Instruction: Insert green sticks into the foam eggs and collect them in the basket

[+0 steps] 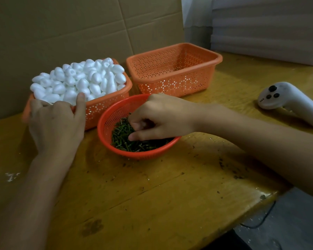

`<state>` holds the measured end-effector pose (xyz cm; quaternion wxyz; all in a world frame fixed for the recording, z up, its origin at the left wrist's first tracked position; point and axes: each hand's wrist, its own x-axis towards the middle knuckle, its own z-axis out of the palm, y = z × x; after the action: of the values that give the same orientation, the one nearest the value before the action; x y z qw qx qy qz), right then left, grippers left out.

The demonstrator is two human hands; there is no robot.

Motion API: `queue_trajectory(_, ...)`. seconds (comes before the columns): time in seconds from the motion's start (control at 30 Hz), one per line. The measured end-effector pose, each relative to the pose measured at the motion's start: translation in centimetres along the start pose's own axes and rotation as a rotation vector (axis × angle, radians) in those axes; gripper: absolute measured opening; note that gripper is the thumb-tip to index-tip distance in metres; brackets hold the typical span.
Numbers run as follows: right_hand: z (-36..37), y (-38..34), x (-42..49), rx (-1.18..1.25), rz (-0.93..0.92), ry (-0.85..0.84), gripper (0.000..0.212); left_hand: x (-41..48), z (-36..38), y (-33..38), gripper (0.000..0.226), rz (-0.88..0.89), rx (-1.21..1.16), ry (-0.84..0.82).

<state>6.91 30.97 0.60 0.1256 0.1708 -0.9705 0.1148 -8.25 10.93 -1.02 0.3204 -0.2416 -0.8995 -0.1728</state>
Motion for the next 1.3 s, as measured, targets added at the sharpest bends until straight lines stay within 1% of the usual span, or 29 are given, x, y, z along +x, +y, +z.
queue_trajectory(0.1,0.0,0.0,0.0,0.016,0.002,-0.001,0.037,0.2,0.0,-0.2,0.084,0.003,0.008,-0.017)
queue_trajectory(0.33,0.0,-0.1,0.0,0.028,-0.004,0.006,0.038,0.3,0.6,-0.8,0.072,0.048,0.004,0.033)
queue_trajectory(0.4,0.0,0.0,0.0,0.03,-0.007,0.02,0.034,0.3,0.8,-1.0,0.065,0.062,-0.013,0.05)
queue_trajectory(0.47,0.0,0.1,0.0,0.037,-0.002,0.027,0.024,0.2,0.9,-1.0,0.058,0.078,-0.041,0.085)
queue_trajectory(0.5,0.0,0.2,0.0,0.041,0.005,0.027,0.023,0.2,0.9,-1.1,0.055,0.082,-0.057,0.102)
queue_trajectory(0.57,-0.1,0.2,0.1,0.047,0.008,0.02,0.033,0.3,1.0,-1.1,0.051,0.076,-0.085,0.111)
queue_trajectory(0.63,-0.2,0.1,0.2,0.064,-0.023,-0.004,0.032,0.3,1.2,-1.2,0.048,0.058,-0.114,0.112)
queue_trajectory(0.7,-0.2,0.2,0.3,0.083,-0.049,-0.032,0.022,0.3,1.3,-1.3,0.045,0.04,-0.197,0.146)
queue_trajectory(0.77,-0.1,0.4,0.3,0.1,-0.041,-0.036,0.015,0.4,1.3,-1.5,0.04,0.018,-0.317,0.215)
queue_trajectory(0.83,-0.1,0.4,0.3,0.122,-0.018,-0.036,0.012,0.8,1.2,-1.8,0.032,-0.005,-0.44,0.276)
queue_trajectory(0.9,-0.1,0.4,0.3,0.132,-0.007,-0.038,0.011,1.1,1.1,-1.8,0.023,-0.041,-0.57,0.302)
queue_trajectory(0.97,-0.2,0.4,0.3,0.139,-0.006,-0.044,0.01,1.0,0.7,-1.4,0.007,-0.058,-0.676,0.326)
queue_trajectory(1.0,-0.2,0.3,0.3,0.139,-0.008,-0.046,0.01,0.9,0.5,-1.1,0.005,-0.053,-0.709,0.335)
queue_trajectory(1.07,-0.2,0.2,0.3,0.137,-0.012,-0.049,0.009,0.4,0.1,-0.1,0.009,-0.022,-0.767,0.346)
queue_trajectory(1.13,-0.2,0.2,0.2,0.146,-0.008,-0.047,0.009,0.0,-0.1,1.0,0.012,0.046,-0.825,0.32)
queue_trajectory(1.2,-0.3,0.1,0.2,0.152,-0.005,-0.05,0.009,-0.5,-0.3,2.1,0.016,0.148,-0.885,0.239)
queue_trajectory(1.3,-0.2,0.1,0.3,0.153,-0.003,-0.058,0.008,-1.1,-0.4,3.2,0.038,0.244,-0.94,0.088)
